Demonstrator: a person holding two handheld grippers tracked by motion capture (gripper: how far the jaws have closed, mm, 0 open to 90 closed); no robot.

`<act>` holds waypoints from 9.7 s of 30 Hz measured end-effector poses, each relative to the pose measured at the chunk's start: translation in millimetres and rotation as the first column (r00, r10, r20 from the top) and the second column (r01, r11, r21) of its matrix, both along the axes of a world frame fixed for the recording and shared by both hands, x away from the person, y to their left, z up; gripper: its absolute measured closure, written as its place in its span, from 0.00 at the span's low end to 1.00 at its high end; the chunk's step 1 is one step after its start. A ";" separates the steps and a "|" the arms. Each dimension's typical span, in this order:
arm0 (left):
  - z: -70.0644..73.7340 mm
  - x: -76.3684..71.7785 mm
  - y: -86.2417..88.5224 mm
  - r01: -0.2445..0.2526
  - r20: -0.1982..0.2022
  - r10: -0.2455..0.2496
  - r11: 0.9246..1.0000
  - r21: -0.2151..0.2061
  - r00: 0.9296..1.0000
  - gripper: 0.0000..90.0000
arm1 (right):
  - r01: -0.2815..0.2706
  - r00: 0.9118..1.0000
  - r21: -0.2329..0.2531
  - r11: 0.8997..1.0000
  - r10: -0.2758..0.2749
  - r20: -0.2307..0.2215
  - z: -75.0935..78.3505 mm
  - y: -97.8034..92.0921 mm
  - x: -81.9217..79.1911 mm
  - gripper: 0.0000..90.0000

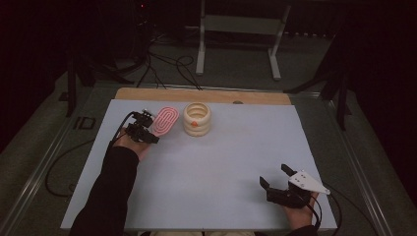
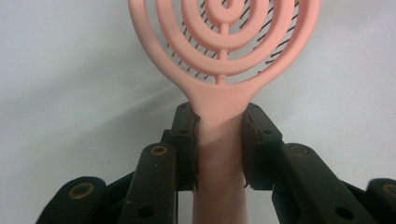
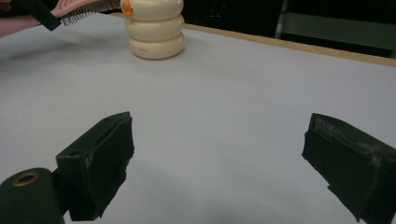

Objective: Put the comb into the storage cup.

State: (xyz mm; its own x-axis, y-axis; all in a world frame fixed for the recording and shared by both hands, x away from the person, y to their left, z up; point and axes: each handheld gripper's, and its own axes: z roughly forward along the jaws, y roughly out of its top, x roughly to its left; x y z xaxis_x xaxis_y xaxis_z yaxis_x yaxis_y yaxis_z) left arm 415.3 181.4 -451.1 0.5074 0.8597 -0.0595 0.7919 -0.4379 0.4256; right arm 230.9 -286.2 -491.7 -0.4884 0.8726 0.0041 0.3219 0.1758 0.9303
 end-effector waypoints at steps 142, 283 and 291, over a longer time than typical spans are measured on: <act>20.5 -106.6 -50.5 0.324 0.416 -0.247 0.937 -0.127 0.876 0.78 | -0.365 0.914 0.081 0.927 0.374 -0.158 76.2 146.4 97.8 0.09; 13.9 -137.2 1.8 0.238 0.623 -0.037 0.941 -0.242 0.781 0.00 | -0.336 0.868 0.411 0.847 0.448 -0.213 93.2 168.7 115.4 0.71; -11.8 -155.3 30.3 0.153 0.647 0.052 0.954 -0.257 0.761 0.00 | -0.332 0.872 0.403 0.853 0.440 -0.215 96.5 165.9 117.7 0.71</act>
State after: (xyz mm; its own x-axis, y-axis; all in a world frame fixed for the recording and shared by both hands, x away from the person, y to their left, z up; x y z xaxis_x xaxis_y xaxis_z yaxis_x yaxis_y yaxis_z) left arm 260.1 211.7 -462.8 0.5553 0.8291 0.0649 0.2666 -0.2514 0.9304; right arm 348.6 -120.4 -395.2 -0.7136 0.5279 0.4605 0.5580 0.0308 0.8293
